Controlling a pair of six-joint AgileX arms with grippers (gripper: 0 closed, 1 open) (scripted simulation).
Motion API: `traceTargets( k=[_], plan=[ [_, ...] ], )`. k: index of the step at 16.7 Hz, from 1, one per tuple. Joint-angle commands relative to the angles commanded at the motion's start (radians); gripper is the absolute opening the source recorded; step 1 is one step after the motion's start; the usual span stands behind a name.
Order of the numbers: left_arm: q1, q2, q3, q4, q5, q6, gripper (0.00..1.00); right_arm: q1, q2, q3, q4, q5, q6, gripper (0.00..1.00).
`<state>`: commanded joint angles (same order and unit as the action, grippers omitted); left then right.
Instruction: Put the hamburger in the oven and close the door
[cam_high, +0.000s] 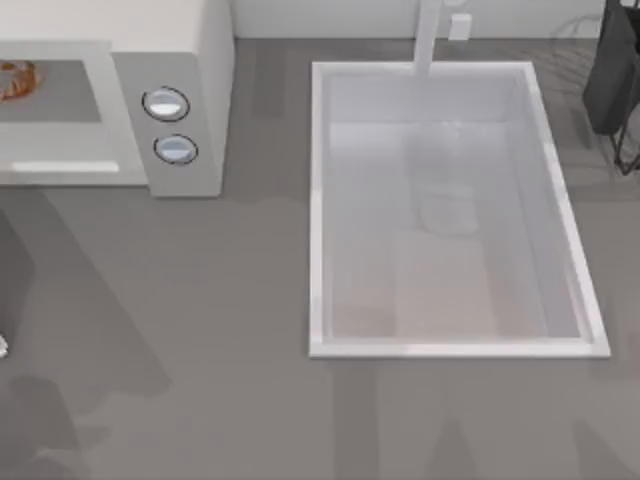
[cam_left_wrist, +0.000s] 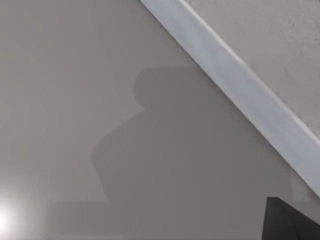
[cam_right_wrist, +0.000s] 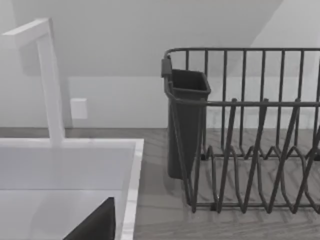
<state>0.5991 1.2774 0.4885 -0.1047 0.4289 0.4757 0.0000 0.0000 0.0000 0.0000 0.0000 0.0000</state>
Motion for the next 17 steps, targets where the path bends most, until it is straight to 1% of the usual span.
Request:
traceTargets(
  k=[2, 6, 8, 11, 15, 17],
  plan=[
    [-0.019, -0.02, -0.02, 0.008, -0.013, -0.021, 0.0, 0.0, 0.0, 0.0, 0.0, 0.0, 0.0, 1.0],
    [-0.016, -0.016, -0.018, 0.006, -0.011, -0.022, 0.0, 0.0, 0.0, 0.0, 0.0, 0.0, 0.0, 1.0],
    [-0.044, -0.028, -0.028, 0.005, -0.036, -0.047, 0.0, 0.0, 0.0, 0.0, 0.0, 0.0, 0.0, 1.0],
    [-0.152, -0.072, -0.055, 0.011, -0.121, -0.129, 0.0, 0.0, 0.0, 0.0, 0.0, 0.0, 0.0, 1.0],
    [-0.352, -0.156, -0.096, 0.025, -0.259, -0.276, 0.0, 0.0, 0.0, 0.0, 0.0, 0.0, 0.0, 1.0],
    [-0.442, -0.19, -0.12, 0.027, -0.311, -0.344, 0.0, 0.0, 0.0, 0.0, 0.0, 0.0, 0.0, 1.0]
  ],
)
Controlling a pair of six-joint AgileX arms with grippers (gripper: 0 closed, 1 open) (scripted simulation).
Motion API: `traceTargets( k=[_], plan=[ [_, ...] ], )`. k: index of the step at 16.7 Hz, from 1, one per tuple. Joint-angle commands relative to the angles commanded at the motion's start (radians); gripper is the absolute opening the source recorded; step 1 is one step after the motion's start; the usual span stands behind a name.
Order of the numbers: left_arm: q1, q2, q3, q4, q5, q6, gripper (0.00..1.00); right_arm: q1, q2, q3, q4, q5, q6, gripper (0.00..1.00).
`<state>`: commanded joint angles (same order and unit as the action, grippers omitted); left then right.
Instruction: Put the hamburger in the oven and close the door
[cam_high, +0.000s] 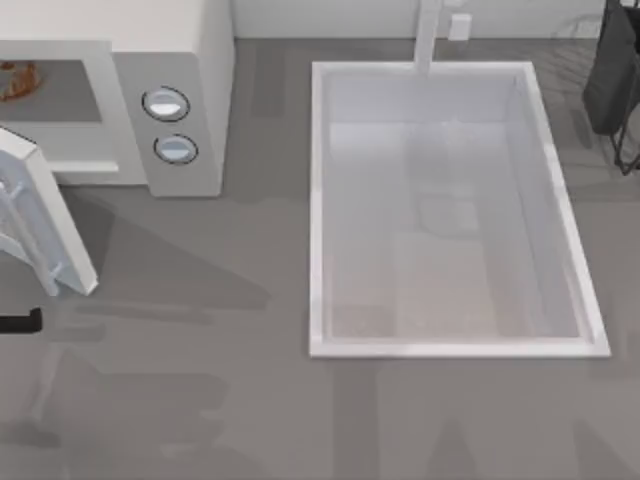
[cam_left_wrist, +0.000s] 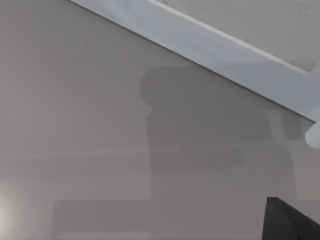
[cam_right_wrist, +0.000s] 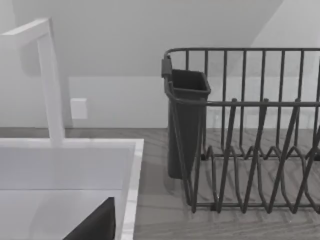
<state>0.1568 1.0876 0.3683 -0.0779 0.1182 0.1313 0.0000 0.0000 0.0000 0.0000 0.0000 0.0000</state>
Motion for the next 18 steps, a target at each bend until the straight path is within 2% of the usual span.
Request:
traceTargets(
  k=[3, 9, 18],
  plan=[
    [-0.077, -0.03, -0.024, 0.0, -0.042, -0.064, 0.0, 0.0, 0.0, 0.0, 0.0, 0.0, 0.0, 1.0],
    [-0.081, -0.013, -0.007, 0.01, -0.042, -0.068, 0.0, 0.0, 0.0, 0.0, 0.0, 0.0, 0.0, 1.0],
    [-0.105, 0.364, 0.193, 0.144, -0.057, -0.081, 0.0, 0.0, 0.0, 0.0, 0.0, 0.0, 0.0, 1.0]
  ],
)
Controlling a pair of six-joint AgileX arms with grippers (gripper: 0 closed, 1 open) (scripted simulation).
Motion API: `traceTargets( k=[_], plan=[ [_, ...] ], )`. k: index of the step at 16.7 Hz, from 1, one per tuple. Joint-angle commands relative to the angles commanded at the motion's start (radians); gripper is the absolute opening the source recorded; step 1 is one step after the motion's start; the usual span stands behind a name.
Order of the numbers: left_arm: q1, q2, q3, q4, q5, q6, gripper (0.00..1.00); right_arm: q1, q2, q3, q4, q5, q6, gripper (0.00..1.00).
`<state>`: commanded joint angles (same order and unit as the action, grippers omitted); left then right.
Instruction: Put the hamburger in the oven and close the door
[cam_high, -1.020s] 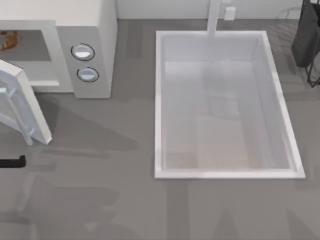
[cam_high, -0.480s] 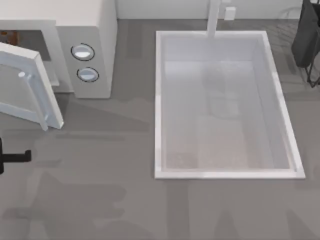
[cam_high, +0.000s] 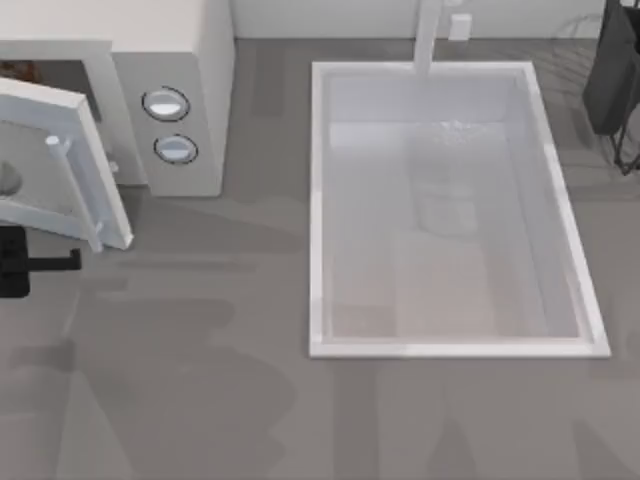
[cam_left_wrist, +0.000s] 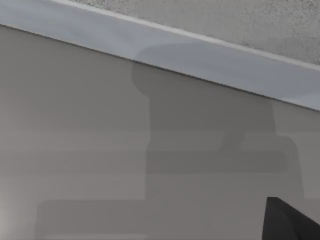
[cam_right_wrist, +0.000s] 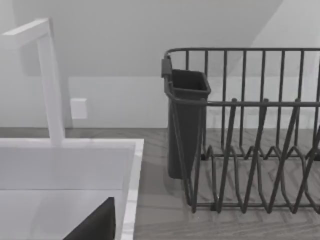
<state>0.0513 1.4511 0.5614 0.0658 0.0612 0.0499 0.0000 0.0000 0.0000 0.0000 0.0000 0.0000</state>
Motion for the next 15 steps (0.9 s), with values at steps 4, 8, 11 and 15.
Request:
traceTargets(
  k=[4, 8, 11, 15],
  plan=[
    [-0.013, 0.113, 0.082, 0.061, -0.008, -0.007, 0.0, 0.0, 0.0, 0.0, 0.0, 0.0, 0.0, 1.0],
    [-0.008, 0.112, 0.082, 0.062, -0.008, -0.007, 0.0, 0.0, 0.0, 0.0, 0.0, 0.0, 0.0, 1.0],
    [-0.011, 0.152, 0.121, 0.059, -0.009, -0.009, 0.0, 0.0, 0.0, 0.0, 0.0, 0.0, 0.0, 1.0],
    [-0.019, 0.305, 0.285, 0.047, -0.013, -0.013, 0.0, 0.0, 0.0, 0.0, 0.0, 0.0, 0.0, 1.0]
  ],
)
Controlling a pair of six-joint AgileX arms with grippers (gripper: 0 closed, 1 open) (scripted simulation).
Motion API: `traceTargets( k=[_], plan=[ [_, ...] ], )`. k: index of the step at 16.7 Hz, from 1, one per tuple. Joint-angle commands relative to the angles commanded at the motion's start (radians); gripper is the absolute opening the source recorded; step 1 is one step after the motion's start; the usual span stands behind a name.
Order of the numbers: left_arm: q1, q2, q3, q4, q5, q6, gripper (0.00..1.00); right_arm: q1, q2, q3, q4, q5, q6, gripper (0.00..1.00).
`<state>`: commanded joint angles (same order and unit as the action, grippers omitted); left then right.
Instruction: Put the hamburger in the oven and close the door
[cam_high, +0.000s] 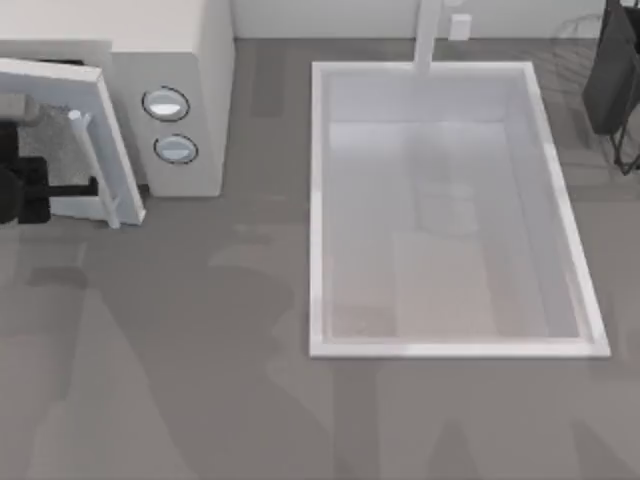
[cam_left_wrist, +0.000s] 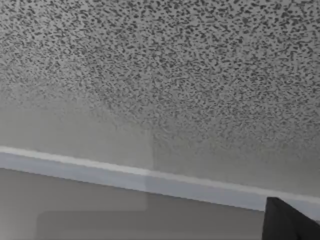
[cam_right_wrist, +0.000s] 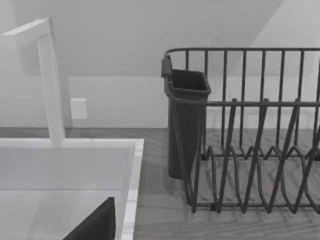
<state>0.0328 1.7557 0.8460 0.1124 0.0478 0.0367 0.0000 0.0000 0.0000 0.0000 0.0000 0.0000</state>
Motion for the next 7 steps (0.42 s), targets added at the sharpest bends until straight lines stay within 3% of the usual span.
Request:
traceTargets(
  k=[7],
  plan=[
    [-0.012, 0.173, 0.197, -0.017, -0.005, -0.006, 0.0, 0.0, 0.0, 0.0, 0.0, 0.0, 0.0, 1.0]
  ],
)
